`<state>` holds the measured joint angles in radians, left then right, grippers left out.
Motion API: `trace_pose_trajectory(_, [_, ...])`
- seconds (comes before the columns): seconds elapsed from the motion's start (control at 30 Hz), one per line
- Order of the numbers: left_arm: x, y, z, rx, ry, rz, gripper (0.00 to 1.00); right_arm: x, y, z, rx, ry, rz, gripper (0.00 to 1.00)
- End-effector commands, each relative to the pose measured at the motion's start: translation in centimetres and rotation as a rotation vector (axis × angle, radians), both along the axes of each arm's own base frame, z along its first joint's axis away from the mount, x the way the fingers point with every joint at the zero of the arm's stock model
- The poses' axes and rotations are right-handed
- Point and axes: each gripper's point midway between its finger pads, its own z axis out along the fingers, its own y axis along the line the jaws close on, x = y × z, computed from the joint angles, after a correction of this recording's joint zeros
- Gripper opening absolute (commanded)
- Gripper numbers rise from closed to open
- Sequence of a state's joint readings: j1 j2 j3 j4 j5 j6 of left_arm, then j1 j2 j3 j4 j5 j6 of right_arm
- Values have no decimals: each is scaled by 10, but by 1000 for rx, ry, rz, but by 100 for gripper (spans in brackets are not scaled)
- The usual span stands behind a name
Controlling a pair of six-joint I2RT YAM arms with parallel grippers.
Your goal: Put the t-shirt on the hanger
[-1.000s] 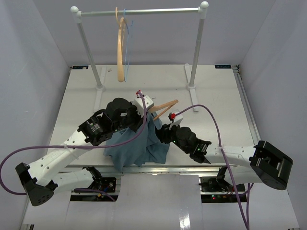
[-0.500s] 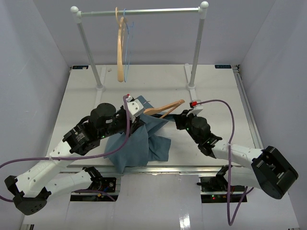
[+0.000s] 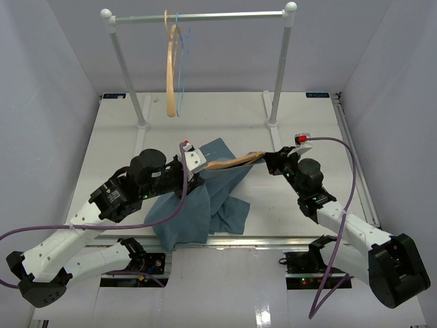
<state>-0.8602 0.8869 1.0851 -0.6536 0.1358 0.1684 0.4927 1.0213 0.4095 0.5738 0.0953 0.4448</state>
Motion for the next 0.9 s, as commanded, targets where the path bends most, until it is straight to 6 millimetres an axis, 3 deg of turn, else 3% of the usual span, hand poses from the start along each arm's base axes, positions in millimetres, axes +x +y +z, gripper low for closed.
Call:
trace_pose_trajectory(0.0, [0, 13, 8, 27, -41, 23, 0, 13, -37, 5, 6, 4, -90, 8])
trace_pose_trajectory(0.3, [8, 15, -16, 154, -1, 31, 0, 20, -39, 39, -76, -30, -65, 8])
trace_pose_trajectory(0.4, [15, 15, -20, 176, -3, 54, 0, 9, -24, 53, -83, -68, 40, 8])
trace_pose_trajectory(0.57, [12, -5, -13, 130, -3, -33, 0, -29, 30, 77, -59, -136, 379, 8])
trace_pose_trajectory(0.63, [9, -14, -6, 101, -1, -71, 0, -58, 64, 85, -92, -174, 573, 8])
trace_pose_trajectory(0.73, [-3, -29, -2, 30, 45, -141, 0, -103, 99, 108, -169, -242, 798, 8])
trace_pose_trajectory(0.8, [-12, -34, -12, 0, 104, -168, 0, -126, 109, 114, -211, -289, 890, 13])
trace_pose_trajectory(0.87, [-21, -36, -27, -8, 150, -193, 0, -132, 105, 114, -217, -301, 890, 25])
